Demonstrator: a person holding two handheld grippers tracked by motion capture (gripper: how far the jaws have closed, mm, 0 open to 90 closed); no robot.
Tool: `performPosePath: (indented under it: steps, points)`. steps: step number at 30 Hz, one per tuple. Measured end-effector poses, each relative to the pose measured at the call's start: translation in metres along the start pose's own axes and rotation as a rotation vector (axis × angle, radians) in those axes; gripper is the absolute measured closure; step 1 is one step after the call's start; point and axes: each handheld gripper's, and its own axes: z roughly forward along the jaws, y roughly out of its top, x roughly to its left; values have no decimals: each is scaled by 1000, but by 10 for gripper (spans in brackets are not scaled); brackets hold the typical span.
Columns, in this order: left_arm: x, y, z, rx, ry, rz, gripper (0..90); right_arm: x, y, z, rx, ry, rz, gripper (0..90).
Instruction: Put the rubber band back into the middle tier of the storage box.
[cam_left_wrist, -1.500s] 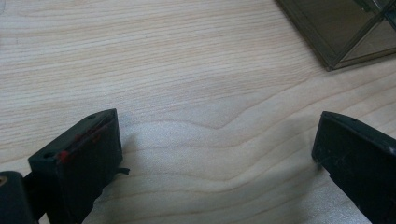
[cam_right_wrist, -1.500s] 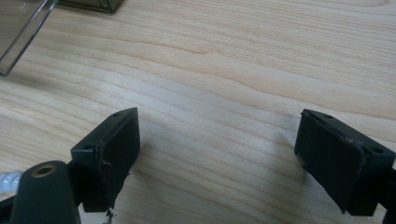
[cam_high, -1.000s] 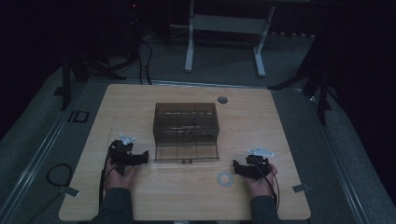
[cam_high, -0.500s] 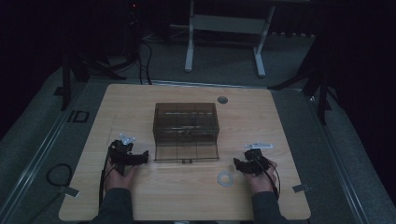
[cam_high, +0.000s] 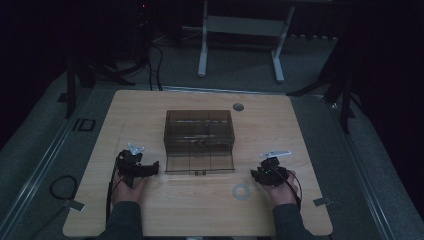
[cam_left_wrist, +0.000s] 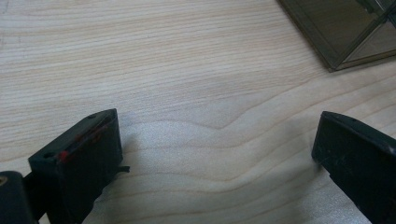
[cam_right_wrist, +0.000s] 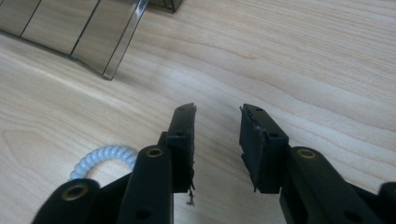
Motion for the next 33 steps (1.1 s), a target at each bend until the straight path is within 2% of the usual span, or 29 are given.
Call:
performPosePath:
  steps: [7, 15, 33]
  points:
    - [0, 0, 0, 0, 1, -1, 17, 5, 6, -4, 74, 4, -62, 705]
    - [0, 0, 0, 0, 0, -1, 17, 13, 11, -5, 143, 15, -118, 701]
    - [0, 0, 0, 3, 0, 0, 17, 23, 22, -6, 238, 22, -173, 744]
